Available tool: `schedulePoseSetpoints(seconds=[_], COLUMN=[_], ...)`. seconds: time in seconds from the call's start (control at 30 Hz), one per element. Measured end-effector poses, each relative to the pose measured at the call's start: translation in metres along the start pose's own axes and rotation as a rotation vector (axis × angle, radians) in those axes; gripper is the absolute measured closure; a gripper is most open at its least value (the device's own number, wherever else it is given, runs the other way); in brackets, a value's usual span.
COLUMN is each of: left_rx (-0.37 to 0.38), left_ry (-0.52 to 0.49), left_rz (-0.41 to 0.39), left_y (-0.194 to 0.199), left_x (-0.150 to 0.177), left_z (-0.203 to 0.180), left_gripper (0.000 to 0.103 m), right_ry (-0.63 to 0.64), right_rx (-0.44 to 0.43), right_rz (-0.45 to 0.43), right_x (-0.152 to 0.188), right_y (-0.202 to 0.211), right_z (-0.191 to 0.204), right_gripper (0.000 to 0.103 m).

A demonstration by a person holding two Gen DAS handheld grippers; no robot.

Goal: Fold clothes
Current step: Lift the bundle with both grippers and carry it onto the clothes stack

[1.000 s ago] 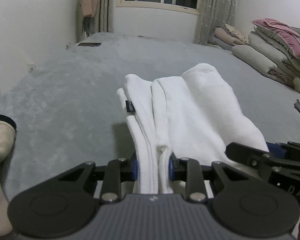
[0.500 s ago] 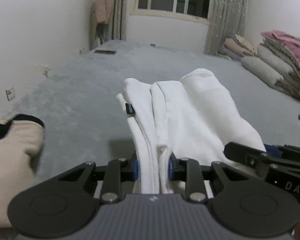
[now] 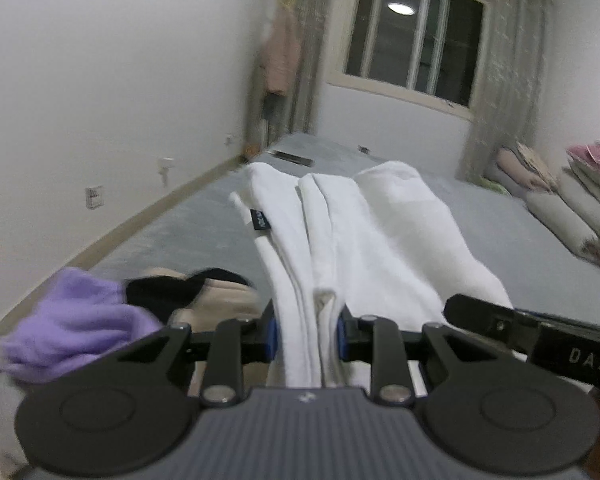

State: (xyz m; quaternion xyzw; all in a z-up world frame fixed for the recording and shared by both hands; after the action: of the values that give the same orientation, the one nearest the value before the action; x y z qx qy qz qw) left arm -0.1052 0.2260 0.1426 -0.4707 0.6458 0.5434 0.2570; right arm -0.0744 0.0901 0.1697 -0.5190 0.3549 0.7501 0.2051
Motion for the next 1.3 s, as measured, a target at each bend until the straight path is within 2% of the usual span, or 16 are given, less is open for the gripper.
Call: schedulePoseSetpoints(seconds=[0.2, 0.37, 0.6, 0.7, 0.83, 0.97, 1.03, 1.1, 1.2, 1.3], left_rx=[-0.073, -0.118, -0.139, -0.13, -0.113, -0.151, -0.185, -0.211, -0.233, -0.279], left_ry=[0.099, 0.152, 0.162, 0.126, 0.131, 0.102, 0.071, 0.047, 0.023, -0.012], left_rz=[-0.042, -0.011, 0.103, 0.098, 0.098, 0.059, 0.024, 0.008, 0.007, 0.005], left_y=[0.021, 0.011, -0.032, -0.039, -0.04, -0.033, -0.027, -0.019, -0.007, 0.006], left_x=[-0.027, -0.031, -0.015, -0.013, -0.013, -0.013, -0.015, -0.014, -0.009, 0.0], left_z=[0.078, 0.122, 0.152, 0.153, 0.152, 0.149, 0.146, 0.143, 0.133, 0.12], left_gripper=[0.08, 0.08, 0.079, 0.078, 0.076, 0.06, 0.054, 0.048, 0.036, 0.031], right_ry=[-0.022, -0.1, -0.106, -0.146, -0.188, -0.173, -0.132, -0.048, 0.103, 0.183], right_rx=[-0.145, -0.217, -0.188, -0.178, -0.185, -0.179, -0.154, -0.091, -0.028, -0.029], right_rz=[0.032, 0.096, 0.158, 0.196, 0.192, 0.188, 0.18, 0.147, 0.109, 0.099], right_x=[-0.015, -0.003, 0.02, 0.034, 0.039, 0.04, 0.04, 0.037, 0.028, 0.025], right_y=[-0.046, -0.091, -0.13, -0.141, -0.137, -0.132, -0.126, -0.118, -0.106, -0.091], right_z=[0.055, 0.072, 0.063, 0.057, 0.053, 0.055, 0.059, 0.063, 0.072, 0.08], right_gripper=[0.066, 0.066, 0.066, 0.065, 0.065, 0.064, 0.058, 0.052, 0.05, 0.049])
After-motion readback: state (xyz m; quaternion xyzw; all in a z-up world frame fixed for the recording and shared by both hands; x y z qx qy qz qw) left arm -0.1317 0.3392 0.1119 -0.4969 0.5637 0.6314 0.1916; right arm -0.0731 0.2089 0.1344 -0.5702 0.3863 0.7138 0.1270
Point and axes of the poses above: each gripper's, at about its wrist camera, not at the fingertips, and y roughly against the way its jaws point, z to its left, x to its underside, the point moved 7 cm from there along -y, roughly the way its jaws point, and after that the axes turned 7 degrees about y, right-handed, at the moved point
